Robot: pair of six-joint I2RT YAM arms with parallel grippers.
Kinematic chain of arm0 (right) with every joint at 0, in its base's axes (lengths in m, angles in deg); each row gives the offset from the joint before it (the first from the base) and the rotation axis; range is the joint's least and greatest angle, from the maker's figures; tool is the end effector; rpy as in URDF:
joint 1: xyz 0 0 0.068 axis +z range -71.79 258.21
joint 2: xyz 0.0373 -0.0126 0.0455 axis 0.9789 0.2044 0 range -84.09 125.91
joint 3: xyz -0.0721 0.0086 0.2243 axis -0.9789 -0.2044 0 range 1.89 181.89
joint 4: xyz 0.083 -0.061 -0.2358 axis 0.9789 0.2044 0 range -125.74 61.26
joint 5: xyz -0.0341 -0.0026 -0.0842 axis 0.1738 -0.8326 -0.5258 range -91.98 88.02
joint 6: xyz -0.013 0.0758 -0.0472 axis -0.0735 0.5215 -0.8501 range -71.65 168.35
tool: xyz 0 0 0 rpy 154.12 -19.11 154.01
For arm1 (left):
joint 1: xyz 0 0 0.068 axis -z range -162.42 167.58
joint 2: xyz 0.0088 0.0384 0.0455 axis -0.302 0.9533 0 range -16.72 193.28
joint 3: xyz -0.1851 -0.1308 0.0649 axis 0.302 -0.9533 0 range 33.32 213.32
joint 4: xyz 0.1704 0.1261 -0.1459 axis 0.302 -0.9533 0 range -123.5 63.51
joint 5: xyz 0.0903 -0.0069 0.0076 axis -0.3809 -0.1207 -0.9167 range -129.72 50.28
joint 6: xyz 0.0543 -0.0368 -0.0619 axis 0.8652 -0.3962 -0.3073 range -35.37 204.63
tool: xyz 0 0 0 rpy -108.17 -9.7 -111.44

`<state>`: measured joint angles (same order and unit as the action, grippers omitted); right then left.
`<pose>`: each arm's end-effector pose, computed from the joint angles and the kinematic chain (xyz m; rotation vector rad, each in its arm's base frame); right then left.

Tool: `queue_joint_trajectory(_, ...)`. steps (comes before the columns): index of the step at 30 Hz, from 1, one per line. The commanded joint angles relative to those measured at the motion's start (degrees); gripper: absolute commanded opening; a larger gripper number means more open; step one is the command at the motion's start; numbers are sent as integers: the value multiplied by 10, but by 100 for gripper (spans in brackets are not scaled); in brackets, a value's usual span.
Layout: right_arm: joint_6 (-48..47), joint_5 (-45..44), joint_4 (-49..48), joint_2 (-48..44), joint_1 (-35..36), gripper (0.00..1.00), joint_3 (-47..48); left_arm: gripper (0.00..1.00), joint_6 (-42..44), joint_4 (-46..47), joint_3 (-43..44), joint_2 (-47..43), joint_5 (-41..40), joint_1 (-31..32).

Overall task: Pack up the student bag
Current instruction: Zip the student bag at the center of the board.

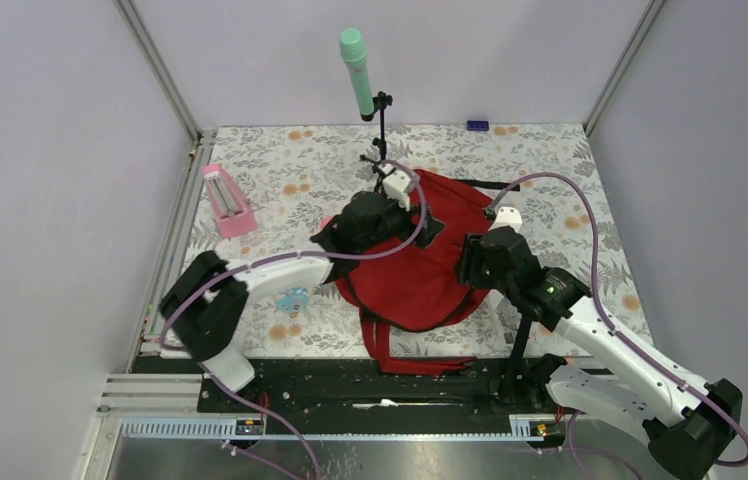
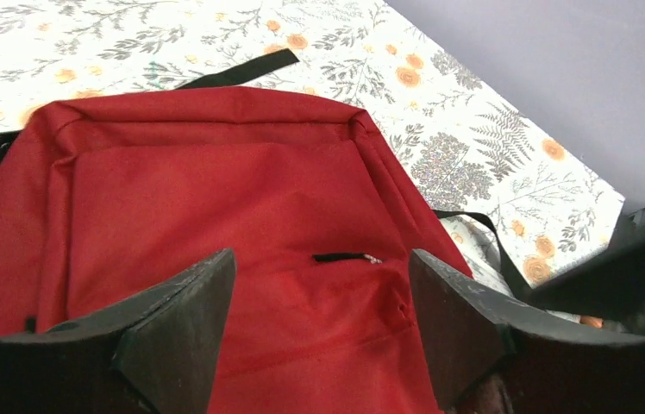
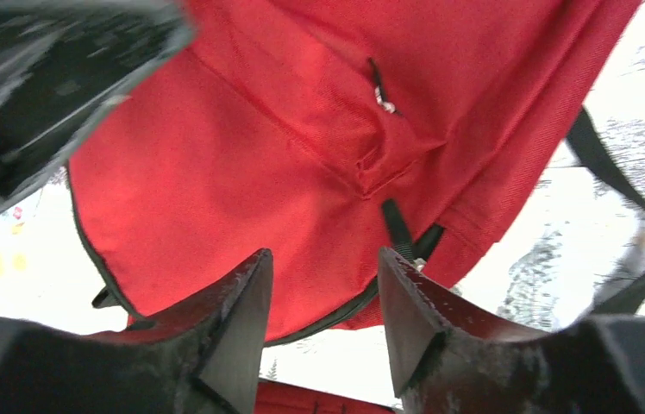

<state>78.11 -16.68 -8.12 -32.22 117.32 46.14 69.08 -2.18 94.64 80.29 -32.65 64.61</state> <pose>0.2079 0.1426 0.2307 -0.0327 2.1917 0.4078 0.2851 -0.3205 0.2153 0.5934 1.7601 -0.8868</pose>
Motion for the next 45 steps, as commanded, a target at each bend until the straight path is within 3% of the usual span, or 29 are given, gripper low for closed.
queue_joint_trajectory(1,-19,-84,41,-2,-4,57,38,76,-34,94,-90,-93,-53,14)
queue_joint_trajectory(8,0,-43,44,-7,-108,69,5,80,-40,58,-150,-150,-50,100)
queue_joint_trajectory(12,15,-25,13,-21,-151,79,-39,82,-39,64,-136,-114,-8,146)
queue_joint_trajectory(16,27,-22,0,-32,-163,80,-68,82,-16,49,-80,-52,43,168)
queue_joint_trajectory(19,37,-4,1,-48,-164,81,-82,82,45,67,-72,-28,77,170)
queue_joint_trajectory(26,91,-15,9,-117,-164,83,-138,86,291,99,-86,4,131,166)
queue_joint_trajectory(31,96,-12,8,-158,-164,83,-143,86,383,201,-106,47,132,164)
queue_joint_trajectory(35,87,-15,19,-172,-164,83,-137,85,413,250,-99,84,152,150)
queue_joint_trajectory(41,86,-18,28,-183,-164,83,-139,79,409,208,-48,110,205,126)
queue_joint_trajectory(45,87,-16,29,-185,-164,83,-146,69,419,174,-25,122,220,118)
